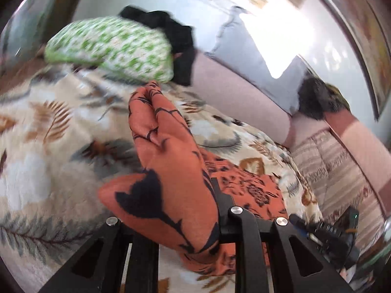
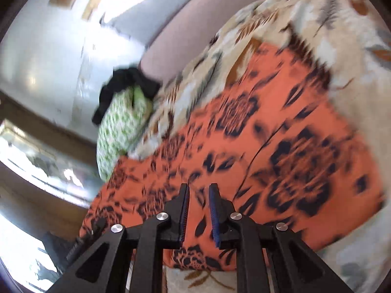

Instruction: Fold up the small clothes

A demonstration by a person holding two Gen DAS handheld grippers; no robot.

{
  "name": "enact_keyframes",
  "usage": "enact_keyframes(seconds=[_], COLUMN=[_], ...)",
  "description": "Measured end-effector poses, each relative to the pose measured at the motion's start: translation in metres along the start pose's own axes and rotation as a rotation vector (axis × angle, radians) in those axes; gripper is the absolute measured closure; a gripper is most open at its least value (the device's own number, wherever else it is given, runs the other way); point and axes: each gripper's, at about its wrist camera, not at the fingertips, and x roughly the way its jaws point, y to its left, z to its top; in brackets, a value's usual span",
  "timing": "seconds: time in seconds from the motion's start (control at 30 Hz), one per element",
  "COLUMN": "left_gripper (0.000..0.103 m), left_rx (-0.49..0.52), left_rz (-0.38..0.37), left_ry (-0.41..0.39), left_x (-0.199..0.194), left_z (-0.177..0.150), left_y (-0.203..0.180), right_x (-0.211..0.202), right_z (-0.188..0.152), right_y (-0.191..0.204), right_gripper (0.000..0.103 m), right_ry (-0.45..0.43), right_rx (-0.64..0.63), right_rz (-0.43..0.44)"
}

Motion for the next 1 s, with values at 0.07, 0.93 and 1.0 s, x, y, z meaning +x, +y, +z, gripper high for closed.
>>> enact_keyframes(seconds=[0.07,0.93,1.0], left_gripper=[0.083,0.031,0.031], left_rx=[0.072,0.074,0.077], left_rz=[-0.028,-0.084,-0.11], left_ry=[0.01,0.301,0.343], left_x=[0.004,0.08,0.091], left_z=[0.004,-0.031,-0.041], left_y=[-0.036,0.008,0.013], right_x=[-0.025,-0.01,-0.005], right_z=[0.016,0.041,0.039], right_y=[-0.016,-0.025,-0.025], right_gripper=[0.086,0.065,0.029], right_ry=[-0.074,0.026,-0.004], right_rx=[0.035,-0.023,-0.032], right_rz=[-0.002,-0.117,-0.158])
